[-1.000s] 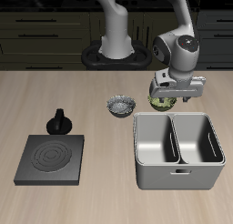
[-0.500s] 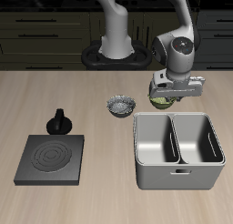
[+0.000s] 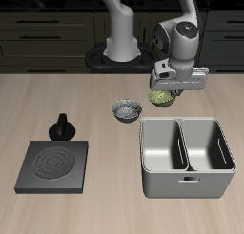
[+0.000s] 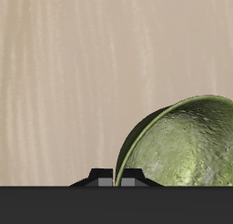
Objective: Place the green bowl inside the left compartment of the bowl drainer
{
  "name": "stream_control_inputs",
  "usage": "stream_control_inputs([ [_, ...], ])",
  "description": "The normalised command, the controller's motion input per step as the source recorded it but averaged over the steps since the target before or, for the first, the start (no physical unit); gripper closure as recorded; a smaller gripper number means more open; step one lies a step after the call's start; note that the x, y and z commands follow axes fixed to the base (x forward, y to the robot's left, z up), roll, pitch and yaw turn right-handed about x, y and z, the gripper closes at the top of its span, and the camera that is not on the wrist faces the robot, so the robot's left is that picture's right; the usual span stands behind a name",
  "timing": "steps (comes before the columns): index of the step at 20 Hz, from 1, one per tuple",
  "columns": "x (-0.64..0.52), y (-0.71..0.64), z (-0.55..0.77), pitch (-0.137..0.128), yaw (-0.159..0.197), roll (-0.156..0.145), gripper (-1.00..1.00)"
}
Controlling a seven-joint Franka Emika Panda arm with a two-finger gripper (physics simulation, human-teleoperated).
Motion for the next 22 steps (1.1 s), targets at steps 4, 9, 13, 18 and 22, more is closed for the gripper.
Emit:
stream_control_inputs([
  [4,0.01,-0.15,0.35,-0.069,0.045,0.001,1.0],
  [9,0.08,-0.16,0.28,-0.025,0.027,0.017,1.0],
  [13,-0.06,-0.14,0.5,-0.081,0.028,0.013,1.0],
  [18,-0.01,-0.19,0.52,-0.058,0.007,0.001,1.0],
  [22,-0.1,-0.09,0.4,-0.049,-0.001,0.007,1.0],
])
